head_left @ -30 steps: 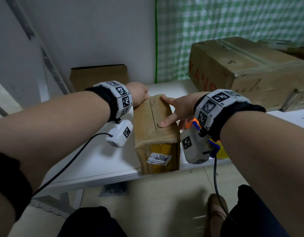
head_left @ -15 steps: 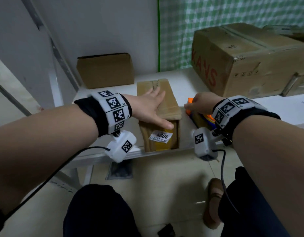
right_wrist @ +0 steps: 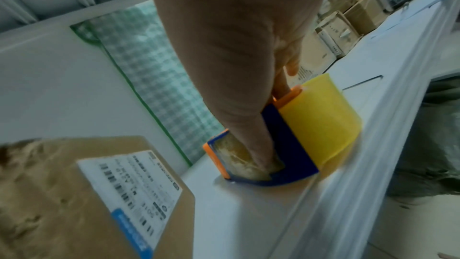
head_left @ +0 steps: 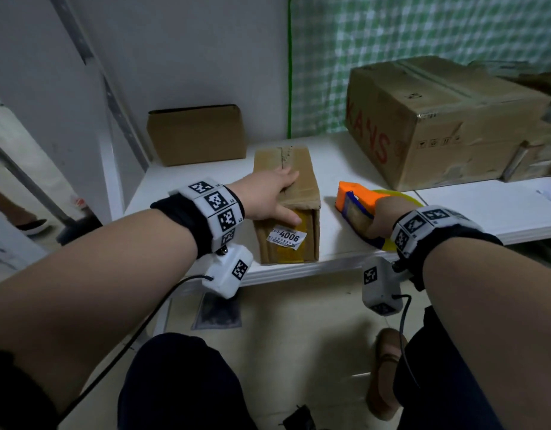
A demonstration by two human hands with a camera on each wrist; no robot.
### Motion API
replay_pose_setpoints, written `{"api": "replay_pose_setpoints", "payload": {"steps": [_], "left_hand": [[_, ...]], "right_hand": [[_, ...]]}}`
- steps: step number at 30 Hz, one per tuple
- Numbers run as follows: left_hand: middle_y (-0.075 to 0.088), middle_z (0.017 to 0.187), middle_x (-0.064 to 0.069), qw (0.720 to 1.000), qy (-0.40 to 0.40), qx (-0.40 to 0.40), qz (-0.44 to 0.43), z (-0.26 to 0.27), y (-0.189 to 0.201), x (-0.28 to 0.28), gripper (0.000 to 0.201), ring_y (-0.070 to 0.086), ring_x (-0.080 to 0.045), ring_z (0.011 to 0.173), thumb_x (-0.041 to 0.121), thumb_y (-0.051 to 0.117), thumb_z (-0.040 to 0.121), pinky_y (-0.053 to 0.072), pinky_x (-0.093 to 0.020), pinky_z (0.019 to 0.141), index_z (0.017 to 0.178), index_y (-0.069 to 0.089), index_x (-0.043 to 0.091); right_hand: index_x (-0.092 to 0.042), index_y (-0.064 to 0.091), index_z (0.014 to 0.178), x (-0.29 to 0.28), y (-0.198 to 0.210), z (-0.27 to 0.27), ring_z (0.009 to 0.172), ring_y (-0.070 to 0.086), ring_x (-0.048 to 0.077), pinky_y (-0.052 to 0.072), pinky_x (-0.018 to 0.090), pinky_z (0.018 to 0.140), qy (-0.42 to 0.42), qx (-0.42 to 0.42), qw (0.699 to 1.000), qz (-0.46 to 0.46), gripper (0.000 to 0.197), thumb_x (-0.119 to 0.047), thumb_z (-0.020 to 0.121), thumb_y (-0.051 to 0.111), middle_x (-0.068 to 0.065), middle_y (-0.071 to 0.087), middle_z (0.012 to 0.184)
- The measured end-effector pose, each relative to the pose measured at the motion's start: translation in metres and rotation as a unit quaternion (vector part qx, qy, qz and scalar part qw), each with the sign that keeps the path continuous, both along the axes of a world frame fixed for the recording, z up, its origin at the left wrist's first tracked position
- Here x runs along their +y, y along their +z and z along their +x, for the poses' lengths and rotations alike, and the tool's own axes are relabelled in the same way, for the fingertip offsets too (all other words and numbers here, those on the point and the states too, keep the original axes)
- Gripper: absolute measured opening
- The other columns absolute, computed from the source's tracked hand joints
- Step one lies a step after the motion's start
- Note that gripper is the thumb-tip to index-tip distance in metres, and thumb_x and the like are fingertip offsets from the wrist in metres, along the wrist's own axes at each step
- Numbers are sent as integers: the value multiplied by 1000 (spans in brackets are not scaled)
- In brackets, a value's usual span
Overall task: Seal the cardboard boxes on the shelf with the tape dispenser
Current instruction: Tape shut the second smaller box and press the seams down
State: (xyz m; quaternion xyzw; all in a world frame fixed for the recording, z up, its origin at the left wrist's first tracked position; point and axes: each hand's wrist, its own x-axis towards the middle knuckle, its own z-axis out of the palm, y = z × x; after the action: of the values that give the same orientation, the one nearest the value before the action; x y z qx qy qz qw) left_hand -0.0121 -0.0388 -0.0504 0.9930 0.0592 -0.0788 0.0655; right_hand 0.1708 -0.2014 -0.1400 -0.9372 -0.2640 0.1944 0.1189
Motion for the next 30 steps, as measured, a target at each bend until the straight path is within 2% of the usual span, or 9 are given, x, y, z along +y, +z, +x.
{"api": "replay_pose_setpoints", "payload": {"steps": [2, 4, 8, 13, 15, 17, 19, 23, 30], "left_hand": [[10, 159, -3, 1000, 4, -27, 4, 1, -1, 4, 99, 11, -16, 145, 52, 69, 75, 11, -27, 116, 151, 16, 16], [14, 158, -3, 999, 6, -41, 6, 1, -1, 6, 98, 15, -17, 145, 51, 71, 74, 13, -27, 116, 150, 19, 16], [20, 157, -2, 999, 12, -38, -13, -1, 4, 7, 92, 21, -18, 143, 47, 71, 76, 17, -26, 113, 149, 25, 16], [52, 138, -2, 969, 101, -129, -183, -6, 14, 12, 57, 50, -16, 122, 49, 54, 90, 34, -24, 98, 136, 50, 16], [60, 125, -4, 933, 151, -188, -267, -7, 19, 15, 47, 56, -17, 111, 45, 48, 95, 40, -27, 94, 128, 57, 14], [62, 104, -2, 888, 196, -213, -357, -8, 24, 19, 40, 58, -19, 100, 45, 42, 97, 44, -34, 92, 113, 63, 15], [57, 91, 1, 823, 236, -218, -469, -10, 32, 21, 36, 55, -18, 92, 47, 40, 97, 47, -35, 87, 97, 58, 17], [63, 99, -13, 691, 282, -196, -636, -19, 48, 21, 47, 63, -24, 90, 49, 40, 97, 53, -34, 75, 103, 56, 6], [69, 64, -4, 569, 289, -211, -741, -37, 55, 21, 29, 63, -17, 76, 36, 51, 96, 52, -30, 69, 79, 58, 13]], "right_hand": [[-21, 54, 79, -17, 31, -38, 81, 58, 34, 42, 32, 63, -56, -33, 998, 9, 26, -46, 83, 54, 11, 54, 76], [-7, 55, 81, -26, 47, -46, 74, 52, 30, 37, 29, 51, -114, -30, 990, 72, 33, -39, 87, 59, 14, 55, 81], [0, 62, 102, -22, 75, -52, 93, 54, 35, 44, 39, 75, -160, 18, 945, 284, 39, -34, 85, 60, 17, 55, 99], [-14, 56, 71, -12, 109, -72, 67, 41, 23, 31, 35, 60, -181, -12, 883, 433, 31, -44, 76, 62, 8, 44, 70], [-17, 56, 64, -10, 125, -82, 63, 46, 23, 38, 38, 58, -179, -15, 865, 469, 37, -53, 67, 65, 7, 48, 64], [-17, 64, 66, -8, 138, -88, 68, 59, 26, 52, 43, 69, -170, 4, 850, 498, 44, -60, 57, 68, 10, 62, 69], [-16, 68, 72, -7, 148, -92, 77, 67, 31, 55, 43, 78, -152, 23, 850, 504, 50, -62, 52, 71, 14, 71, 78], [-14, 66, 76, -7, 158, -100, 62, 65, 22, 54, 32, 65, -109, 73, 841, 524, 36, -48, 67, 75, 4, 68, 68], [-13, 67, 83, -8, 166, -119, 61, 66, 20, 53, 31, 67, -76, 124, 841, 522, 32, -42, 74, 74, 2, 69, 66]]}}
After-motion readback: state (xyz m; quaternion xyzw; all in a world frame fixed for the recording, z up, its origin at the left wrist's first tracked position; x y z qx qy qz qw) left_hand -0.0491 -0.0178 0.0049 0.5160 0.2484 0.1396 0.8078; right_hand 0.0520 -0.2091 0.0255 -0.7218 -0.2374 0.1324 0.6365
